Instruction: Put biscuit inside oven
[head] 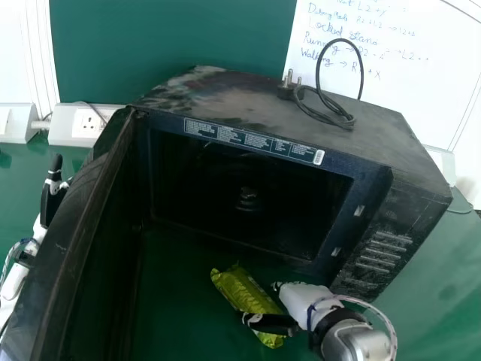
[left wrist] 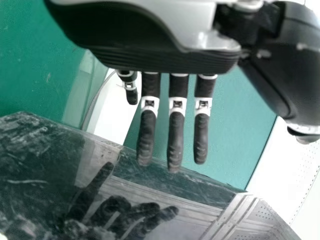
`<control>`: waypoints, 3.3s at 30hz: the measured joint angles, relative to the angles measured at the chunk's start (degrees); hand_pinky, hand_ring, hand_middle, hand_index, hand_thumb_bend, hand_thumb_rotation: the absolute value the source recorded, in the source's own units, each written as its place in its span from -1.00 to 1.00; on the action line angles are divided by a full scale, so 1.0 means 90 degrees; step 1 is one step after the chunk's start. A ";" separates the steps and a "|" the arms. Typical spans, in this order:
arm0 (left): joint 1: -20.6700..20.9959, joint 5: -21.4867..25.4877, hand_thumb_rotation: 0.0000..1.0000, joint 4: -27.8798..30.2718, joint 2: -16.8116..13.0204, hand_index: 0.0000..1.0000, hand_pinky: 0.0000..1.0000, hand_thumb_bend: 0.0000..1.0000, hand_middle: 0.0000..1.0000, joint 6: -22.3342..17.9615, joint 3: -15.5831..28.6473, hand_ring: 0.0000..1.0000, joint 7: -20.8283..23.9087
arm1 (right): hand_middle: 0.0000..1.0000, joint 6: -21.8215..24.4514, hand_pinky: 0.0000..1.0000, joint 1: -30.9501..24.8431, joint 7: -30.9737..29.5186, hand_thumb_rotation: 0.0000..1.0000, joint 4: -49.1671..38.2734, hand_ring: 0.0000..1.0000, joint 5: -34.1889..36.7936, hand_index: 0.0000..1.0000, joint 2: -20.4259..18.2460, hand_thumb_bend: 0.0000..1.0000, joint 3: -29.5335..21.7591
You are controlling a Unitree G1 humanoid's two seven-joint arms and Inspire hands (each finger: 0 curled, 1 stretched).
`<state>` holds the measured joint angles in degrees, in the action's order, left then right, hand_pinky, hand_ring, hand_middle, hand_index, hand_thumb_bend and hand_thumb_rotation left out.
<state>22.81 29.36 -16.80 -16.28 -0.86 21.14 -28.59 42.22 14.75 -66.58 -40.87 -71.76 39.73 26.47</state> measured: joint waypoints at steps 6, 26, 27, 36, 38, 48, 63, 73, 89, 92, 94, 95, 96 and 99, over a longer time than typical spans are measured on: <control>-0.0019 0.0001 -0.85 0.0046 0.0004 -0.02 -0.51 0.03 -0.19 0.0018 0.0001 -0.37 0.0008 | 1.00 -0.0479 0.70 -0.0040 -0.0279 -0.11 0.0217 0.97 -0.0420 0.98 -0.0559 0.85 -0.0319; -0.0037 0.0005 -0.85 0.0076 0.0004 -0.02 -0.50 0.03 -0.19 0.0099 0.0001 -0.37 -0.0001 | 1.00 -0.1686 0.66 -0.0429 0.0180 -0.22 0.0784 0.94 -0.1422 0.94 -0.1849 0.84 -0.0969; -0.0037 0.0005 -0.85 0.0076 0.0004 -0.02 -0.50 0.03 -0.19 0.0100 0.0001 -0.37 -0.0002 | 1.00 -0.1735 0.66 -0.0459 0.0191 -0.22 0.0783 0.94 -0.1454 0.94 -0.1886 0.84 -0.0982; -0.0037 0.0006 -0.85 0.0087 0.0005 -0.02 -0.50 0.03 -0.19 0.0110 0.0001 -0.37 0.0012 | 0.93 -0.2298 0.53 -0.0565 0.0192 -0.21 0.0800 0.82 -0.1652 0.89 -0.2065 0.90 -0.1069; -0.0038 0.0005 -0.85 0.0110 0.0008 -0.02 -0.50 0.03 -0.19 0.0117 0.0001 -0.37 0.0036 | 0.91 -0.2418 0.58 -0.0591 0.0185 -0.24 0.0750 0.82 -0.1650 0.87 -0.2076 0.89 -0.1092; -0.0038 0.0005 -0.85 0.0133 0.0008 -0.02 -0.50 0.03 -0.19 0.0157 0.0001 -0.37 0.0083 | 0.73 -0.2788 0.30 -0.0730 -0.0142 -0.43 0.0409 0.53 -0.1730 0.82 -0.2161 1.00 -0.1173; -0.0038 0.0018 -0.85 0.0161 0.0009 -0.02 -0.50 0.03 -0.19 0.0204 0.0001 -0.37 0.0096 | 0.50 -0.3196 -0.13 -0.0729 -0.0287 -0.57 0.0474 0.19 -0.2158 0.68 -0.2405 1.00 -0.1131; -0.0039 0.0014 -0.85 0.0176 0.0010 -0.02 -0.51 0.03 -0.19 0.0204 0.0001 -0.37 0.0107 | 0.46 -0.3655 -0.06 -0.0818 -0.0287 -0.55 0.0435 0.22 -0.2873 0.60 -0.2486 0.72 -0.0862; -0.0091 0.0012 -0.85 0.0310 0.0022 -0.02 -0.50 0.03 -0.19 0.0232 0.0000 -0.37 0.0182 | 0.06 -0.4115 -0.24 -0.1342 0.0238 -0.79 0.0153 -0.10 -0.3231 0.27 -0.2663 0.61 -0.0766; -0.0096 0.0016 -0.85 0.0311 0.0024 -0.02 -0.51 0.03 -0.19 0.0241 0.0000 -0.37 0.0183 | -0.03 -0.4138 -0.36 -0.1324 0.0241 -0.96 0.0217 -0.23 -0.3454 0.26 -0.2769 0.24 -0.0709; -0.0096 0.0015 -0.85 0.0311 0.0024 -0.02 -0.50 0.03 -0.19 0.0241 -0.0002 -0.37 0.0180 | -0.05 -0.4131 -0.48 -0.1323 0.0399 -0.99 0.0298 -0.36 -0.3548 0.26 -0.2862 0.17 -0.0700; -0.0096 0.0013 -0.85 0.0310 0.0024 -0.02 -0.50 0.03 -0.19 0.0241 -0.0002 -0.37 0.0182 | -0.05 -0.4116 -0.52 -0.1330 0.0488 -1.00 0.0338 -0.41 -0.3565 0.27 -0.2896 0.16 -0.0707; -0.0098 0.0011 -0.85 0.0310 0.0023 -0.02 -0.50 0.03 -0.19 0.0241 0.0000 -0.37 0.0185 | -0.06 -0.4106 -0.54 -0.1363 0.0576 -1.00 0.0358 -0.43 -0.3562 0.28 -0.2920 0.15 -0.0721; -0.0098 0.0011 -0.86 0.0310 0.0025 -0.02 -0.50 0.03 -0.19 0.0241 -0.0001 -0.37 0.0191 | -0.06 -0.4098 -0.57 -0.1415 0.0716 -1.00 0.0399 -0.46 -0.3540 0.29 -0.2989 0.14 -0.0773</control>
<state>21.93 29.47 -14.02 -16.06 1.30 21.13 -26.87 5.33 2.01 -60.13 -37.27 -103.62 12.82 19.51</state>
